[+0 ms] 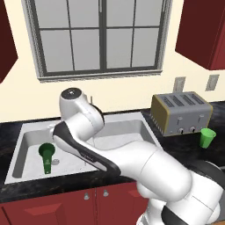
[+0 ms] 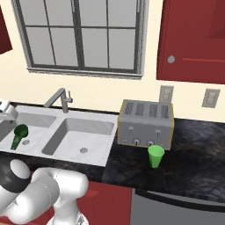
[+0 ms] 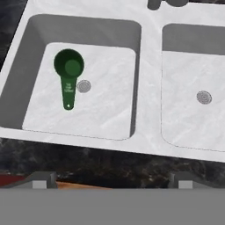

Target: Move any existing items from the left basin to the right basin for drying. Then move the cup from the counter to the left basin of the sink for washing.

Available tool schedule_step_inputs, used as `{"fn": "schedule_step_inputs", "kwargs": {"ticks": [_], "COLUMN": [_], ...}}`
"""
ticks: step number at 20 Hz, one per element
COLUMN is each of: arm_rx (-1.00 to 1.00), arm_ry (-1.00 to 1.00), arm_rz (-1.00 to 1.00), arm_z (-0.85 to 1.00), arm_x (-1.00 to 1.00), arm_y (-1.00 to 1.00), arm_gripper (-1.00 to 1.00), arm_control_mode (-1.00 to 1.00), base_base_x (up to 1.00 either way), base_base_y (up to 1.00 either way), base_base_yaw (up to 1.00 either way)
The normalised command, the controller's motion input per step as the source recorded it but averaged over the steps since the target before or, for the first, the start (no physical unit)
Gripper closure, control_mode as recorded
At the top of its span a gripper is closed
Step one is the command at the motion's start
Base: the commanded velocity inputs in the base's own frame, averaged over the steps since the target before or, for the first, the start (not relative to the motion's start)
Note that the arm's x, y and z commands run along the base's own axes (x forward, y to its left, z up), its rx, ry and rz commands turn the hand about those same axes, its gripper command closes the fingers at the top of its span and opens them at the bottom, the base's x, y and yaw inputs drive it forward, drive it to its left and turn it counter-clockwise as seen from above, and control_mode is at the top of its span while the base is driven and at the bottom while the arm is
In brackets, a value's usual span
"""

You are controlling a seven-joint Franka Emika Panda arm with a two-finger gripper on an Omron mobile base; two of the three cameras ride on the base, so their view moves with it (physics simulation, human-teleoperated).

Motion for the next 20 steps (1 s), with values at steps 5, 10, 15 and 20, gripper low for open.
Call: {"fn": "schedule_step_inputs", "kwargs": {"ticks": [5,10,15,20], "arm_rx": [0.05,0.03,0.0,0.0], "arm_ry": [0.0,0.0,0.0,0.0], "arm_rz": [0.0,0.0,0.0,0.0], "arm_z": [-0.35,-0.38,-0.35,-0.26], "arm_x": [0.0,0.0,0.07,0.3], "arm_y": [0.13,0.2,0.19,0.15], "arm_gripper": [-1.0,-1.0,-1.0,-1.0], "arm_control_mode": [-1.0,-1.0,-1.0,-1.0], "base_base_x": [0.0,0.0,0.0,0.0], "base_base_y": [0.0,0.0,0.0,0.0], "base_base_yaw": [0.0,0.0,0.0,0.0]}}
